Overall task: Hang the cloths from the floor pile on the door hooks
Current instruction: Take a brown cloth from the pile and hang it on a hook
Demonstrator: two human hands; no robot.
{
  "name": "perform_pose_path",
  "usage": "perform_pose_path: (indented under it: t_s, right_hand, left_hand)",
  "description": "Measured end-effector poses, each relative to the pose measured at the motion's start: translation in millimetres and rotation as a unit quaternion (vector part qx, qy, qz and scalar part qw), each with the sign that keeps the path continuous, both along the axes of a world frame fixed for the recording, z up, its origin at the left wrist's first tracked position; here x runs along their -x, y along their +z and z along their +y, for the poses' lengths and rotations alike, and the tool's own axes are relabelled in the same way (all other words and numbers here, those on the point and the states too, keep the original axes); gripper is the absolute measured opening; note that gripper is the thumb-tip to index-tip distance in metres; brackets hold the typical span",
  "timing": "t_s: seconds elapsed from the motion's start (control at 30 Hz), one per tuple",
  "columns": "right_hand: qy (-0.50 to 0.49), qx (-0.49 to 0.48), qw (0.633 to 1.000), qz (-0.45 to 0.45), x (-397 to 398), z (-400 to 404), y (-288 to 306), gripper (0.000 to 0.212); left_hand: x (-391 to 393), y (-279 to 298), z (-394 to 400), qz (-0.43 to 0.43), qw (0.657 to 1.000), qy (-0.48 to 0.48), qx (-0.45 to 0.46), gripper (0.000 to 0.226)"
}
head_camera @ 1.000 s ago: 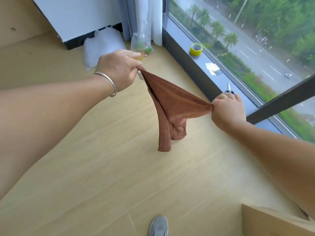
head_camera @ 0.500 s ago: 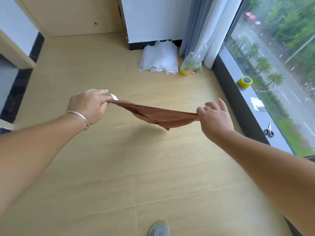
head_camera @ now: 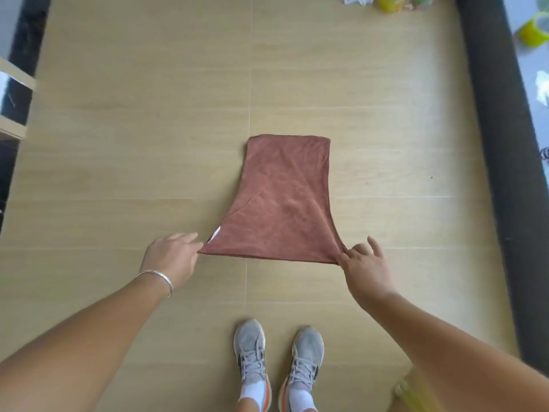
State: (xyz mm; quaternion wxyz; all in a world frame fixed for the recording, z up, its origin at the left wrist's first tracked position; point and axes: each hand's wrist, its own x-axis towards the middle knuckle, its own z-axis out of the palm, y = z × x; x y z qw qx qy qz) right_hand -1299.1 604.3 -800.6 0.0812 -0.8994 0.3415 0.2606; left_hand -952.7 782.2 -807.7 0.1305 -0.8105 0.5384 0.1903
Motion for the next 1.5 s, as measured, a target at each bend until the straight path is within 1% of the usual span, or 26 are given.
perform_pose_path:
  t_s: [0.07, 0.13, 0.2, 0.3, 0.37, 0.43, 0.5, 0.6, 0.7, 0.73, 0.8, 0.9, 1.03, 1.1, 1.17, 1.2, 1.23, 1.3, 1.33, 1.37, 1.4, 1.43, 1.47, 1.5]
  right_hand:
    - [-0.001, -0.025, 0.999, 0.024, 16, 30, -26, 0.050]
    - [-0.008, -0.051, 0.997, 0.050, 30, 53, -45, 0.043]
    - [-0.014, -0.071, 0.995, 0.075, 41, 70, -59, 0.038]
    - [-0.030, -0.080, 0.992, 0.092, 52, 85, -78, 0.040]
    - [-0.041, -0.082, 0.991, 0.102, 52, 87, -87, 0.037]
    - [-0.059, -0.080, 0.989, 0.105, 49, 84, -96, 0.034]
    - [-0.078, -0.066, 0.990, 0.100, 43, 75, -105, 0.032]
    - [-0.115, -0.029, 0.990, 0.078, 28, 48, -127, 0.026]
    - [-0.164, 0.015, 0.985, 0.042, 4, 8, -157, 0.026]
    - [-0.174, 0.030, 0.984, 0.029, -4, -6, -168, 0.028]
    - [-0.188, 0.058, 0.981, 0.003, -25, -39, -194, 0.027]
    - [-0.186, 0.093, 0.978, -0.015, -52, -86, -235, 0.023]
    - [-0.164, 0.144, 0.975, -0.033, -81, -141, -303, 0.031]
    - [-0.143, 0.156, 0.977, -0.015, -89, -161, -337, 0.029]
    - [-0.105, 0.166, 0.980, -0.003, -91, -173, -362, 0.030]
    - [-0.084, 0.175, 0.981, -0.019, -91, -177, -376, 0.031]
    - [-0.072, 0.182, 0.979, -0.047, -89, -177, -383, 0.034]
    - [-0.076, 0.178, 0.975, -0.107, -82, -167, -387, 0.044]
    - [-0.073, 0.163, 0.975, -0.129, -77, -155, -388, 0.047]
    - [-0.062, 0.142, 0.978, -0.140, -70, -141, -388, 0.048]
    - [-0.044, 0.122, 0.981, -0.143, -64, -126, -388, 0.050]
    - [-0.024, 0.100, 0.985, -0.137, -57, -108, -390, 0.053]
    - [-0.003, 0.077, 0.989, -0.126, -51, -92, -392, 0.057]
    - [0.019, 0.057, 0.992, -0.111, -45, -78, -395, 0.062]
  left_hand:
    - [17, -31, 30, 0.015, 0.999, 0.002, -0.041, 0.028]
    - [32, -56, 55, 0.014, 0.996, -0.021, -0.091, 0.030]
    - [44, -76, 74, 0.033, 0.992, -0.024, -0.117, 0.030]
    - [56, -99, 89, 0.055, 0.986, -0.044, -0.148, 0.028]
    - [56, -110, 91, 0.099, 0.987, -0.022, -0.121, 0.023]
    - [52, -120, 89, 0.161, 0.985, 0.022, -0.066, 0.019]
    - [45, -132, 80, 0.210, 0.976, 0.057, -0.030, 0.020]
    - [27, -158, 50, 0.259, 0.960, 0.109, 0.000, 0.018]
    - [8, -184, 9, 0.274, 0.936, 0.216, 0.052, 0.010]
    - [3, -193, -5, 0.276, 0.926, 0.247, 0.070, 0.012]
    - [-9, -217, -38, 0.269, 0.912, 0.290, 0.108, 0.017]
    - [-28, -255, -87, 0.249, 0.903, 0.319, 0.146, 0.009]
    - [-52, -324, -145, 0.206, 0.923, 0.293, 0.140, 0.011]
    - [-60, -360, -166, 0.186, 0.932, 0.280, 0.135, 0.013]
    - [-62, -388, -181, 0.153, 0.944, 0.250, 0.148, 0.014]
    - [-61, -401, -183, 0.132, 0.946, 0.242, 0.170, 0.014]
    - [-59, -408, -182, 0.113, 0.944, 0.240, 0.197, 0.018]
    - [-46, -408, -169, 0.105, 0.932, 0.243, 0.248, 0.040]
    - [-35, -405, -156, 0.102, 0.933, 0.211, 0.274, 0.049]
    - [-22, -400, -143, 0.085, 0.944, 0.135, 0.287, 0.054]
    - [-8, -397, -127, 0.062, 0.956, 0.039, 0.283, 0.057]
    - [9, -394, -110, 0.049, 0.963, -0.050, 0.261, 0.060]
    - [25, -394, -93, 0.046, 0.966, -0.116, 0.228, 0.064]
    - [39, -397, -78, 0.044, 0.967, -0.161, 0.193, 0.068]
